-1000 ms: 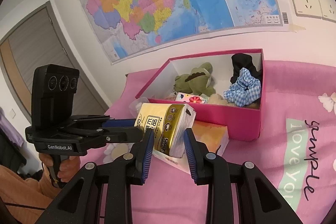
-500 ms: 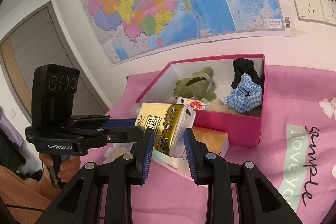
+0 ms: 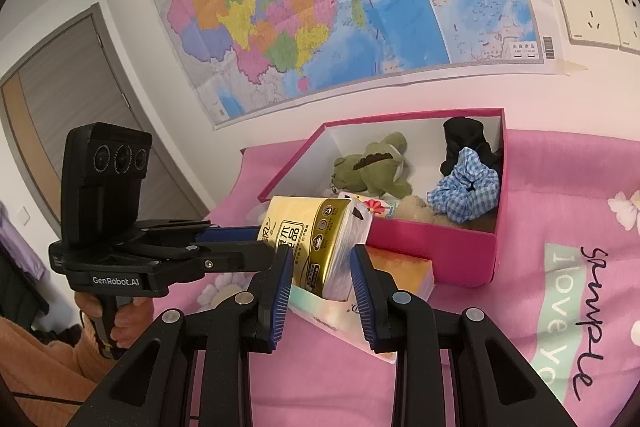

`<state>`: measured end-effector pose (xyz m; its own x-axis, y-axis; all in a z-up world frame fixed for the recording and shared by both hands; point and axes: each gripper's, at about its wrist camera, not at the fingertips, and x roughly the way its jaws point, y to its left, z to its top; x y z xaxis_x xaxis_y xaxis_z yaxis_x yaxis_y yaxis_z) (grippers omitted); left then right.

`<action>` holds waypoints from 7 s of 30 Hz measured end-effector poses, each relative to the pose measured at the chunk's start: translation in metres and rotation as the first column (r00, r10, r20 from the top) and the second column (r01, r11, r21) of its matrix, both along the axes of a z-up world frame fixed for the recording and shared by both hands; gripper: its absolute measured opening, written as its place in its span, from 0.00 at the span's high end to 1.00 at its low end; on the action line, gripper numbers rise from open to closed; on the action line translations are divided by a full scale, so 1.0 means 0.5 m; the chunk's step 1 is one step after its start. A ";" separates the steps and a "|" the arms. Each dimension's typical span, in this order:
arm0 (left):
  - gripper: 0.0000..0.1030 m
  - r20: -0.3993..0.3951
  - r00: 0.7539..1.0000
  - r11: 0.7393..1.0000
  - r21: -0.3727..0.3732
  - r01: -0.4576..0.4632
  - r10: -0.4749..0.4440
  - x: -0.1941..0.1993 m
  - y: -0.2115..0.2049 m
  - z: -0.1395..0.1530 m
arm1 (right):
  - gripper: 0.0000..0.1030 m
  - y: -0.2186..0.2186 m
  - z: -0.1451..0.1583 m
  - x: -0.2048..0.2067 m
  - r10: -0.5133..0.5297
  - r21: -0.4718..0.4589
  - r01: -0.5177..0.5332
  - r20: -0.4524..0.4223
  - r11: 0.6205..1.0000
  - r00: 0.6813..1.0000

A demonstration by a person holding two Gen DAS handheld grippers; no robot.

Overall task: Organize soft objects
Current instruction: 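Hold the yellow tissue pack over the box rim with the right tool, then lower the yellow tissue pack into the box and open the right tool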

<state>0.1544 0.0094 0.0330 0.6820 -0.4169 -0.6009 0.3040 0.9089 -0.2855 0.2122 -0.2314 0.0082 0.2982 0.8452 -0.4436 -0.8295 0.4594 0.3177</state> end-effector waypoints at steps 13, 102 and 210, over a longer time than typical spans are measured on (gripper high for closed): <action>0.70 0.003 1.000 1.000 0.006 -0.002 0.002 0.009 0.002 0.003 | 0.70 0.005 0.004 0.011 0.004 0.002 -0.004 0.004 1.000 1.000; 0.70 0.007 1.000 0.999 0.042 -0.023 0.023 0.088 0.008 0.015 | 0.70 0.024 0.029 0.064 -0.011 0.026 0.011 0.008 1.000 1.000; 0.00 0.194 0.944 0.942 0.155 -0.297 0.265 -0.074 0.032 -0.015 | 0.00 0.006 -0.022 -0.072 -0.187 -0.075 0.208 0.220 0.975 0.957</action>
